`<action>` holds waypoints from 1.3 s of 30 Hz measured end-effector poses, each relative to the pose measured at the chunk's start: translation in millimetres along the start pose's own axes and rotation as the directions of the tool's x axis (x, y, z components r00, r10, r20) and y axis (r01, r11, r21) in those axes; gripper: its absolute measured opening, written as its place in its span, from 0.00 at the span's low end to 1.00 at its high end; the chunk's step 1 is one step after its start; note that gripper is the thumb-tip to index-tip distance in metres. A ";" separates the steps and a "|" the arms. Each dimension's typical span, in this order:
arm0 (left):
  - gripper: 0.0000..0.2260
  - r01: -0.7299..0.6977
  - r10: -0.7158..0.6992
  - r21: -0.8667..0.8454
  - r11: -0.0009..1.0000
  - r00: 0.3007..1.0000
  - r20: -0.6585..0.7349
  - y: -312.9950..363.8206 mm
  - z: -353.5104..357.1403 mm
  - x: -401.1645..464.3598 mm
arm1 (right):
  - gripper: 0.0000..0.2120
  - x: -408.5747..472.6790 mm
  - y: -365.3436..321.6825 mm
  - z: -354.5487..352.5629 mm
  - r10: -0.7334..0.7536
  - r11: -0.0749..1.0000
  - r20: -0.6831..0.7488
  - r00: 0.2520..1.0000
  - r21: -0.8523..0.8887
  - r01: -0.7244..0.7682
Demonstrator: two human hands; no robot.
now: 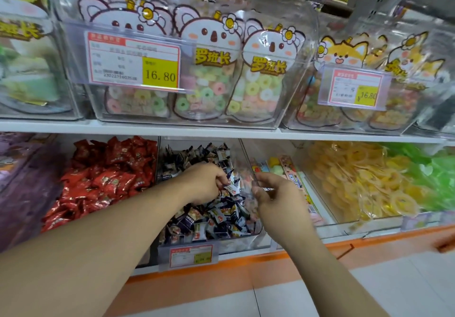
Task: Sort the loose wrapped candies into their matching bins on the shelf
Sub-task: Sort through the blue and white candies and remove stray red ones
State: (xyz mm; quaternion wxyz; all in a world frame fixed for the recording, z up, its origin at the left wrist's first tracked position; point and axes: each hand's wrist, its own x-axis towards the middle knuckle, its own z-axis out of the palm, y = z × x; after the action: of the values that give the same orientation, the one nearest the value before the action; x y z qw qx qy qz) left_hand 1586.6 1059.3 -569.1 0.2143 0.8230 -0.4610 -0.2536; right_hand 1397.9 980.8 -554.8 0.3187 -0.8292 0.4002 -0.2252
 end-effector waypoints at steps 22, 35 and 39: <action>0.09 -0.239 -0.045 -0.387 0.890 0.800 -0.598 -39.4 -52.6 -137.6 | 0.18 -8.4 -16.1 1.8 -0.003 0.989 -0.019 1.000 -0.149 0.000; 0.15 -0.283 0.249 -0.030 0.959 0.883 -0.399 6.5 -20.3 -130.8 | 0.24 -23.9 -29.9 5.7 0.073 0.992 -0.009 0.997 -0.103 -0.074; 0.31 -0.233 0.233 0.014 0.972 0.964 -0.127 18.5 10.2 -71.7 | 0.23 -21.1 -27.0 1.1 0.045 0.996 0.008 0.999 -0.073 -0.044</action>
State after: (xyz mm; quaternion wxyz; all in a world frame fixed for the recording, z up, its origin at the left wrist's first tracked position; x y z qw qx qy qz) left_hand 1536.3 1111.3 -550.4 0.2721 0.7774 -0.5399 -0.1737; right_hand 1400.5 1011.0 -538.9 0.2951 -0.8323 0.4248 -0.1994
